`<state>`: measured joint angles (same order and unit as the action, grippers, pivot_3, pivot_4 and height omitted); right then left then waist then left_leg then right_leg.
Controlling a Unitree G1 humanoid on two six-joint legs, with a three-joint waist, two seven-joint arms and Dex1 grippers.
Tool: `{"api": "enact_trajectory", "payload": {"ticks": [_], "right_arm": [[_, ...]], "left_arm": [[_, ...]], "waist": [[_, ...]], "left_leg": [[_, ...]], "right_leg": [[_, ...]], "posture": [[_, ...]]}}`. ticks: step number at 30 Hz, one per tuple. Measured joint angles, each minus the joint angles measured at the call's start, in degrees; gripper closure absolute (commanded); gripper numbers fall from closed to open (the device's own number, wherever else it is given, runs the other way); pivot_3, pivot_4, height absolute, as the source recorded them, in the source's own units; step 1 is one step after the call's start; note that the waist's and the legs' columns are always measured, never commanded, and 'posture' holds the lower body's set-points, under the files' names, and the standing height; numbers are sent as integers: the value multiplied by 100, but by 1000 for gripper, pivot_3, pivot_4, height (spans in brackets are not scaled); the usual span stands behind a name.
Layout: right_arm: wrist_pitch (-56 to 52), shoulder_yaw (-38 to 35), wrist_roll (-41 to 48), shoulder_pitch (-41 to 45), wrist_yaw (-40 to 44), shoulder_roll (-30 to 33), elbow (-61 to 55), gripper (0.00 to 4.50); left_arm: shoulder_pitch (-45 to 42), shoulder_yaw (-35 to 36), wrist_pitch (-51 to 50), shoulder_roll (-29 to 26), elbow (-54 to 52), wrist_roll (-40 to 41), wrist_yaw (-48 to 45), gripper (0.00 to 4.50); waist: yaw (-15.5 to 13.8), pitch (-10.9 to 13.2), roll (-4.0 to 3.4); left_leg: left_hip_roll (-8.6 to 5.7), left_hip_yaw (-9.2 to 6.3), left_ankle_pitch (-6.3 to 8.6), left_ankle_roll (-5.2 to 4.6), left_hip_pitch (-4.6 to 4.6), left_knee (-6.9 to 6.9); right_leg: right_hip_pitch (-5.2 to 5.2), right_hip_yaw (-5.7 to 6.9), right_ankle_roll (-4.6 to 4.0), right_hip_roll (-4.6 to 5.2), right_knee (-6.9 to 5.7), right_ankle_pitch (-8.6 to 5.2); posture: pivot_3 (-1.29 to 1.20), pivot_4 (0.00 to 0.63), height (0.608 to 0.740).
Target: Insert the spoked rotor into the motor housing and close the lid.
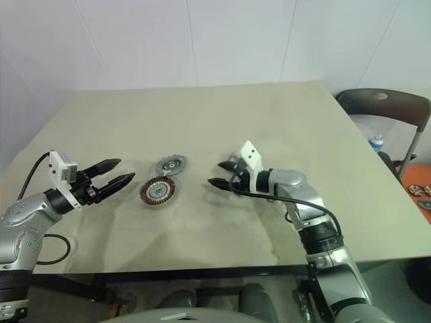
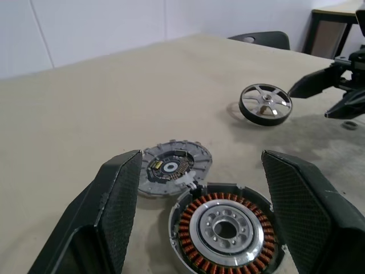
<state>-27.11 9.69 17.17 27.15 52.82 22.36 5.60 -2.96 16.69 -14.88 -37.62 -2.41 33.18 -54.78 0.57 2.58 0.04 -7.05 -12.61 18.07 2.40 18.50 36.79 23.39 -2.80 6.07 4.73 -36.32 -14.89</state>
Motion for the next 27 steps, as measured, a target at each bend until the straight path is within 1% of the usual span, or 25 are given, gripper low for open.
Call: {"api": "enact_trajectory", "payload": {"ticks": [6, 22, 27], "right_arm": [[10, -107, 1, 25, -10, 0, 91, 1211], [110, -118, -5, 35, -17, 8, 131, 1211], [113, -120, -5, 35, -21, 12, 131, 1211]], "left_arm": [[0, -3, -2, 7, -1, 0, -20, 946], [-13, -24, 1, 13, 2, -3, -112, 946], [161, -259, 65, 15, 14, -173, -275, 946]], "waist": [[0, 0, 1], [0, 0, 1], [0, 0, 1]], "left_leg": [[2, 5, 1, 0, 0, 0], [3, 9, 1, -1, 0, 0], [3, 13, 2, -3, -1, 0]], "right_leg": [[3, -4, 0, -2, 0, 1], [4, -7, 0, -3, 0, 2], [4, -11, 0, -3, 0, 2]], "posture": [[0, 0, 740], [0, 0, 740], [0, 0, 740]]}}
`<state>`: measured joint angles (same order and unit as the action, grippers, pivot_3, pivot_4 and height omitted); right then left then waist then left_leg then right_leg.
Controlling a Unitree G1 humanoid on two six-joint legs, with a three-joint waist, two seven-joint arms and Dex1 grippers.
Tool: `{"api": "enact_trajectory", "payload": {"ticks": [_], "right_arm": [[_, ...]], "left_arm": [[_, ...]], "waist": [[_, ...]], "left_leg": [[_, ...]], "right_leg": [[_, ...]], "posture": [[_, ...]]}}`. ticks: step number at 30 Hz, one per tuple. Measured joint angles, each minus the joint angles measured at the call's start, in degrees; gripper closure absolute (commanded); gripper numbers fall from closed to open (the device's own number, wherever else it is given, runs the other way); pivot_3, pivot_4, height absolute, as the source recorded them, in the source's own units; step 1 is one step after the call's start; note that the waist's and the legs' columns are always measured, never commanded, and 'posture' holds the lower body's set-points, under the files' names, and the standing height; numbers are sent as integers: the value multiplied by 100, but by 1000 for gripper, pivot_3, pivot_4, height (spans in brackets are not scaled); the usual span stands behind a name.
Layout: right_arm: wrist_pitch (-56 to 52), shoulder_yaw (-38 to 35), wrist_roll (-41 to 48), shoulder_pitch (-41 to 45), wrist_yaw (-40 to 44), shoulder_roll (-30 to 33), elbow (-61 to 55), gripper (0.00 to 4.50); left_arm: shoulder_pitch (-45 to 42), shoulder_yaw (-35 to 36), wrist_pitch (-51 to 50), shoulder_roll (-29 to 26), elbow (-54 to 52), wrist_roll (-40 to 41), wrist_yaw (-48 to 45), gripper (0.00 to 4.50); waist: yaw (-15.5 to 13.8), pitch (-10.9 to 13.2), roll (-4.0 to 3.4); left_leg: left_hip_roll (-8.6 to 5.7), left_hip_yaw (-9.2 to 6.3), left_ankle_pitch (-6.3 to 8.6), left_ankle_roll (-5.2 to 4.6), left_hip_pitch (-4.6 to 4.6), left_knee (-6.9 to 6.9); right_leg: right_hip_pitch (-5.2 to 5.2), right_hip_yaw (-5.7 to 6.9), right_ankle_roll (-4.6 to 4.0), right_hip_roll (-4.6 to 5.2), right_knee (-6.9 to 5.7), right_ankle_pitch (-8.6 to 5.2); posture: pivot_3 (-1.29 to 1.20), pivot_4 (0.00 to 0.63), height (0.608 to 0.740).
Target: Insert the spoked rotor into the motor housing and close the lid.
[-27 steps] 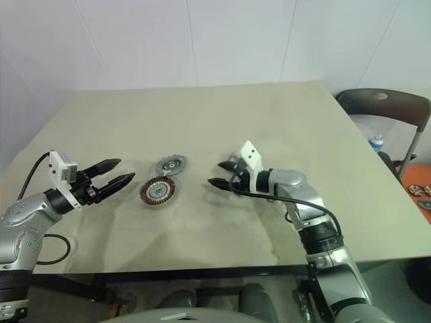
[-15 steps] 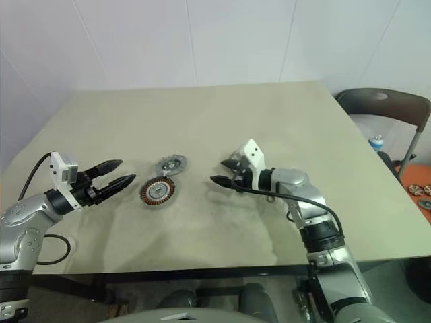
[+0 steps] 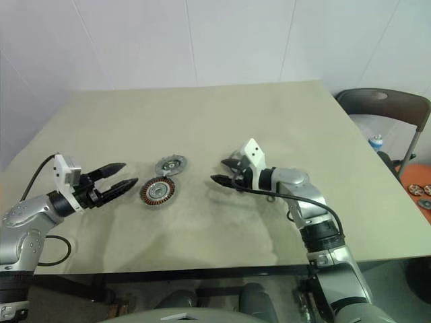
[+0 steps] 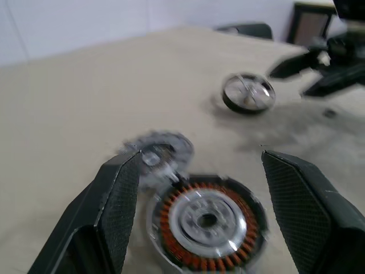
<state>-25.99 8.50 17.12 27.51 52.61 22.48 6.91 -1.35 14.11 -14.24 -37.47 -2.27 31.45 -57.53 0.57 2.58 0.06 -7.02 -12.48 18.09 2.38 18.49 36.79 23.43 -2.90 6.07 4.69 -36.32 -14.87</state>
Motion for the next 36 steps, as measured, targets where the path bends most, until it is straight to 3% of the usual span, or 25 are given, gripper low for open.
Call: {"api": "enact_trajectory", "payload": {"ticks": [13, 18, 24, 29, 36], "right_arm": [[10, -1, -8, 1, -58, 3, 0, 1211], [10, -1, -8, -3, -61, 6, -1, 1211], [25, 1, -13, -2, -86, -40, 9, 1211], [75, 20, -30, 14, -112, -119, 83, 1211], [107, 11, -60, -45, -222, -158, 89, 1211]], "left_arm": [[-5, -527, 26, 250, 413, -392, -129, 946], [-42, -632, 254, -215, 547, -605, -609, 946], [-983, -917, 352, -1096, 919, -751, -1771, 946], [-2136, -1648, 459, -1461, 1748, -1189, -2891, 946], [-3277, -3620, 858, -1922, 2473, -1474, -3436, 946]], "waist": [[14, -2, 4], [-4, -3, 5], [-25, -3, 5], [12, -3, 6], [25, -3, 8]], "left_leg": [[2, 6, 1, -2, -1, 1], [3, 9, 2, -3, -1, 2], [3, 11, 3, -5, -3, 5], [3, 9, 3, -6, -2, 2], [3, 10, 4, -7, 7, 1]], "right_leg": [[3, -7, 1, -2, 0, 2], [3, -7, 0, -5, -1, 3], [0, -6, -1, -6, -1, 4], [4, -7, 0, -8, -1, 5], [16, -12, 1, -6, -1, 5]], "posture": [[0, 0, 740], [0, 0, 740], [0, 0, 740], [0, 0, 740], [0, 0, 740]]}}
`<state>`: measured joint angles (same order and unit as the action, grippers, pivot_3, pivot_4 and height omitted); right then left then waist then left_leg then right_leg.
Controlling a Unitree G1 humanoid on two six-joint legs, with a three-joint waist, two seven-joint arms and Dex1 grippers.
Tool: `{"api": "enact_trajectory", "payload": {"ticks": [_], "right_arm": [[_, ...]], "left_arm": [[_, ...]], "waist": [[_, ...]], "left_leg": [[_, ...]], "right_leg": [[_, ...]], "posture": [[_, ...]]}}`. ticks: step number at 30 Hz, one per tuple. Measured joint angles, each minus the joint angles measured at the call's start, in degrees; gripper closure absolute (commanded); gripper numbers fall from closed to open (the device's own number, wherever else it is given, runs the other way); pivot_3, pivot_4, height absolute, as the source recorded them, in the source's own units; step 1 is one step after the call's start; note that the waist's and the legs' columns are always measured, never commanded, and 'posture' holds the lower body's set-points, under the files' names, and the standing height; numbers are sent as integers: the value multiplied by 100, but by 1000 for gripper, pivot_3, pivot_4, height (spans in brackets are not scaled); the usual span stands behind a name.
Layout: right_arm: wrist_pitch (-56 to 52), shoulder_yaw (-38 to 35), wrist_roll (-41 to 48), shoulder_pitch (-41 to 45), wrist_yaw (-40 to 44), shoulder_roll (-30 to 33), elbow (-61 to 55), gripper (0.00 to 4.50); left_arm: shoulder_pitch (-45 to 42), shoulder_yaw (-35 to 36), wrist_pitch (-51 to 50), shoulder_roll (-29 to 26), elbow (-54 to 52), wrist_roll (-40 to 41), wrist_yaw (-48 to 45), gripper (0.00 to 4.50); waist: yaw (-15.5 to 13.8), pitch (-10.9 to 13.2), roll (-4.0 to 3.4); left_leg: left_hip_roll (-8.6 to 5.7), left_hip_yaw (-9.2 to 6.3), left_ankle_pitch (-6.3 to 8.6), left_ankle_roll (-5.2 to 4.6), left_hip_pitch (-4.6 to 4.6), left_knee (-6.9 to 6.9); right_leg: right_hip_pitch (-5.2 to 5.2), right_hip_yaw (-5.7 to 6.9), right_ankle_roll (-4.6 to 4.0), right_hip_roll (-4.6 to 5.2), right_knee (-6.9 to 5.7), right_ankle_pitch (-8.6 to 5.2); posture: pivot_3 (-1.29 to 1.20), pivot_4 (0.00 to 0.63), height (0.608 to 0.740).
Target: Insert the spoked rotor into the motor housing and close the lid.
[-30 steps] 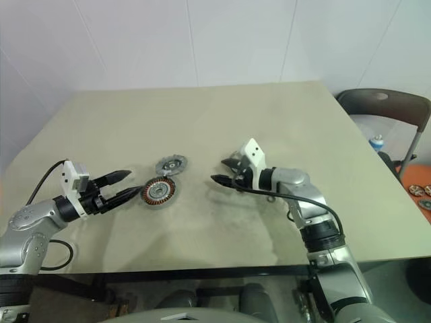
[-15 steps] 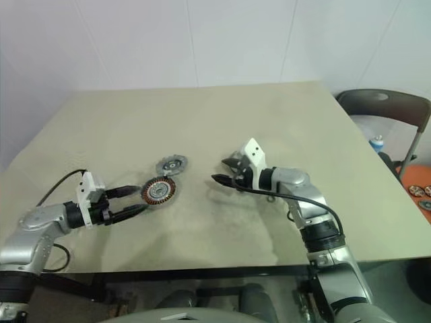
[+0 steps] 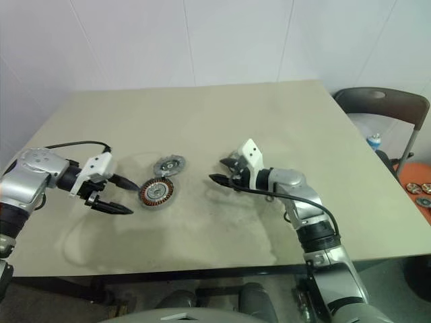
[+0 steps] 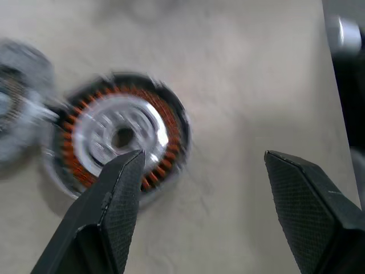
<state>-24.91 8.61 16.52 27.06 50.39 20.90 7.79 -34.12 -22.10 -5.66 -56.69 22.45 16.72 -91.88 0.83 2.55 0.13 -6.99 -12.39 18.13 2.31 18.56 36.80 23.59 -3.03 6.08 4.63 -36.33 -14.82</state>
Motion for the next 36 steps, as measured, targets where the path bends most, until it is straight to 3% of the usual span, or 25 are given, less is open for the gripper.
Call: {"api": "enact_trajectory", "payload": {"ticks": [5, 9, 17, 30, 34, 36], "right_arm": [[-6, -12, 3, -231, -186, -48, -166, 1211], [-16, -37, 7, -388, -310, -54, -314, 1211], [-72, -77, 47, -575, -462, -49, -510, 1211], [-100, -80, 56, -519, -456, 2, -519, 1211], [-100, -78, 56, -425, -425, 12, -510, 1182], [-99, -79, 56, -402, -403, 17, -507, 1182]], "left_arm": [[-776, -1611, 522, -316, 225, -5, -28, 946], [-1215, -2160, 1205, -263, 698, -142, -32, 946], [-1547, -2330, 2764, 133, 1580, -658, -39, 946], [-1365, -2156, 3349, 335, 1708, -1056, -41, 946], [-1240, -1845, 3630, 519, 1789, -1192, -44, 134], [-1184, -1721, 3714, 559, 1821, -1313, -44, 58]], "waist": [[-14, 1, 6], [-18, 1, 6], [-21, 0, 8], [-15, -2, 12], [-43, -3, 14], [-43, -4, 16]], "left_leg": [[-2, -1, 1, -2, 9, 9], [-2, -1, 1, -3, 9, 17], [-3, -1, 1, -4, 9, 25], [-4, -1, 2, -5, 9, 31], [-4, -2, 1, -5, 9, 34], [-5, -1, 1, -6, 7, 36]], "right_leg": [[3, 0, 2, 0, -1, 1], [2, 1, 4, -2, -4, 2], [-2, 0, 9, -2, -5, 4], [-4, 0, 14, -2, -6, 7], [-8, 2, 14, -1, -6, 7], [-10, 2, 15, -1, -6, 8]], "posture": [[0, 0, 740], [0, 0, 740], [0, 0, 740], [0, 0, 740], [0, 0, 740], [0, 0, 740]]}}
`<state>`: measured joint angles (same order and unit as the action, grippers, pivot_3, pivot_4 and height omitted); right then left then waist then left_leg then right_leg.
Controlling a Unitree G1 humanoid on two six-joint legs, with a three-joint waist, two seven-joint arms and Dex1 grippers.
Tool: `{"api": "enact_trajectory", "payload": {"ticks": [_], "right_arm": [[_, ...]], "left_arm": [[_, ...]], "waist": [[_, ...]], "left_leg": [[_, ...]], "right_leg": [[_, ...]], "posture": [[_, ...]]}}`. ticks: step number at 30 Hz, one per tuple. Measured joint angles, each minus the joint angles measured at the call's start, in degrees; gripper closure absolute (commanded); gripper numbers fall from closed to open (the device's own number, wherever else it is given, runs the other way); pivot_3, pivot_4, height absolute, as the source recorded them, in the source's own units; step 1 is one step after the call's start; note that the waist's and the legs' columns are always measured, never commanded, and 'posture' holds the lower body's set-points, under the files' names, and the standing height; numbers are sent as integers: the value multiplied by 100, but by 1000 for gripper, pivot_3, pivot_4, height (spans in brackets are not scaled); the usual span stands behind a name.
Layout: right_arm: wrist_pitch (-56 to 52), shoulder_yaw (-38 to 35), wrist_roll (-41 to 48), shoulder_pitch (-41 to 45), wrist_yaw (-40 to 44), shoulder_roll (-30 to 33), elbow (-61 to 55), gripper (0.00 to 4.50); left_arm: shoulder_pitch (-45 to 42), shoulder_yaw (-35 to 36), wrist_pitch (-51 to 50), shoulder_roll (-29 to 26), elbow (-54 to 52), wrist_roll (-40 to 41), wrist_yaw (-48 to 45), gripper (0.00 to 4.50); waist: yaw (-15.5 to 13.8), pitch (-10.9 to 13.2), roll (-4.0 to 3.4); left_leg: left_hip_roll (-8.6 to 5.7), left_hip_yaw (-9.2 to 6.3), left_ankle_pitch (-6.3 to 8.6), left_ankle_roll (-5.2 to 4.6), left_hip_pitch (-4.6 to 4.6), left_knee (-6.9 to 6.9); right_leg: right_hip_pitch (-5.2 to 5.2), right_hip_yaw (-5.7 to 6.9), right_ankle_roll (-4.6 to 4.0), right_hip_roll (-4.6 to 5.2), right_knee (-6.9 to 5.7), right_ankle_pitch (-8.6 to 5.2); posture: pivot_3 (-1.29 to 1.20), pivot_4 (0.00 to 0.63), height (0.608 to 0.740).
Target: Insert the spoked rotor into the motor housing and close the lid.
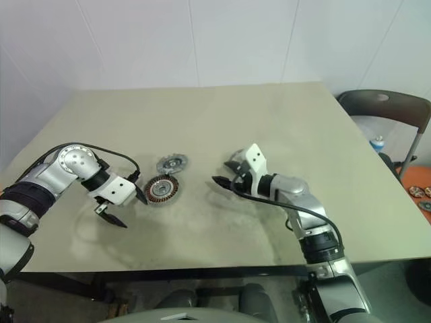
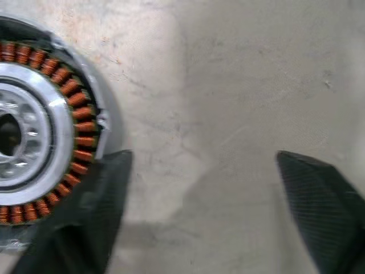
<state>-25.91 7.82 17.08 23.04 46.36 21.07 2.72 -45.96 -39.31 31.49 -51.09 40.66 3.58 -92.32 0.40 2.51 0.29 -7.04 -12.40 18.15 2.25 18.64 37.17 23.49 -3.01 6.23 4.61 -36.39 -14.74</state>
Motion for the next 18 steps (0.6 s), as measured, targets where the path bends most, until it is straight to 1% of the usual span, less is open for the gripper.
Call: {"api": "enact_trajectory", "payload": {"ticks": [5, 14, 18], "right_arm": [[0, -3, -1, 1, 21, 34, 48, 1182], [-1, -2, -1, 1, 34, 33, 50, 1182], [0, -2, -1, 2, 42, 34, 74, 1182]], "left_arm": [[43, 264, 32, 64, 28, -297, 21, 58], [77, 314, 213, 65, 96, -618, 10, 58], [73, 516, 419, 144, 212, -797, 152, 58]], "waist": [[27, -1, 2], [32, -2, 2], [30, -2, 3]], "left_leg": [[0, 2, 0, 0, -3, -1], [0, 2, 0, 0, -3, -1], [0, 2, 0, 0, -3, -1]], "right_leg": [[0, -1, 2, 0, 0, 1], [1, -1, 2, 0, -3, 1], [1, -1, 2, 0, -3, 1]], "posture": [[0, 0, 740], [0, 0, 740], [0, 0, 740]]}}
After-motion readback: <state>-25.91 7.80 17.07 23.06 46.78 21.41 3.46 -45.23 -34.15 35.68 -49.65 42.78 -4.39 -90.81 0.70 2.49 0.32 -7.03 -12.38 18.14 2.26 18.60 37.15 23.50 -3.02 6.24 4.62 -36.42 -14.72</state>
